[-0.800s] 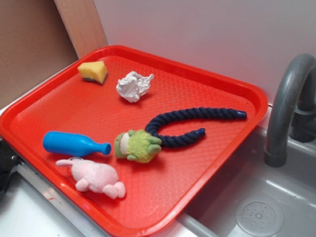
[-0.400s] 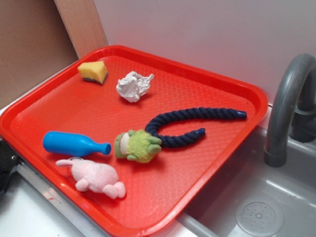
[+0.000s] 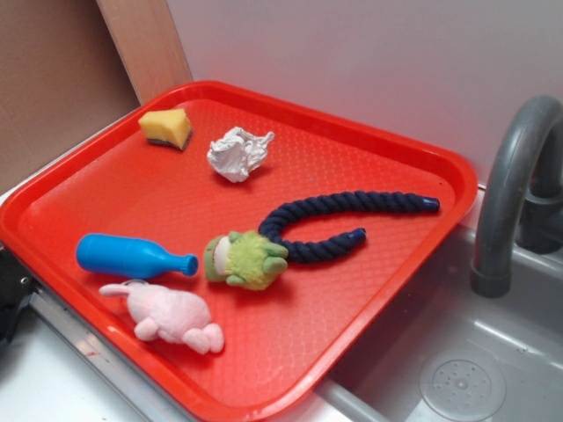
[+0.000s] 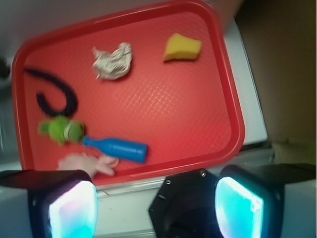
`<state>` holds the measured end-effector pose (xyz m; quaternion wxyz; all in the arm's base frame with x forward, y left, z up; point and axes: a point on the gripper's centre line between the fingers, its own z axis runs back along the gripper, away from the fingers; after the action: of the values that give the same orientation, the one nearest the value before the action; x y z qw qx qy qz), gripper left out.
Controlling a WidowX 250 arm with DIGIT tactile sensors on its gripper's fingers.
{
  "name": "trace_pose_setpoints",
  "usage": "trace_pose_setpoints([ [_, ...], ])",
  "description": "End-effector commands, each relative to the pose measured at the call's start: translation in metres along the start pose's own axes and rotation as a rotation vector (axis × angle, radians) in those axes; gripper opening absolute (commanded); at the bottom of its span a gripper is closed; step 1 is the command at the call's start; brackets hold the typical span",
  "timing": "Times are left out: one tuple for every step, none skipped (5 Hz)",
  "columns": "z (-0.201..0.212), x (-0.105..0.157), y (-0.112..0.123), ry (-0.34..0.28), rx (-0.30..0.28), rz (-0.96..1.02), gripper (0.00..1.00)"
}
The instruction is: Grab the green sponge.
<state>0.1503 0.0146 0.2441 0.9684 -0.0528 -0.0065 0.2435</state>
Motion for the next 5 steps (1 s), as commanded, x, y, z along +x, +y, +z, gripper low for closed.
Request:
trace_pose_setpoints([
  [-0.027, 0.046, 0.024, -0.006, 0.007, 0.529, 1.00],
  [-0.044, 0.060, 0.025, -0.045, -0.019, 0.776, 1.00],
  [-0.068, 0.076, 0.020, -0.052, -0.060, 1.025, 1.00],
  [-0.085, 0.089, 0.013, -0.102, -0.058, 1.271, 1.00],
  [-0.122, 0.118, 0.008, -0.132, -0.032, 1.468, 1.00],
])
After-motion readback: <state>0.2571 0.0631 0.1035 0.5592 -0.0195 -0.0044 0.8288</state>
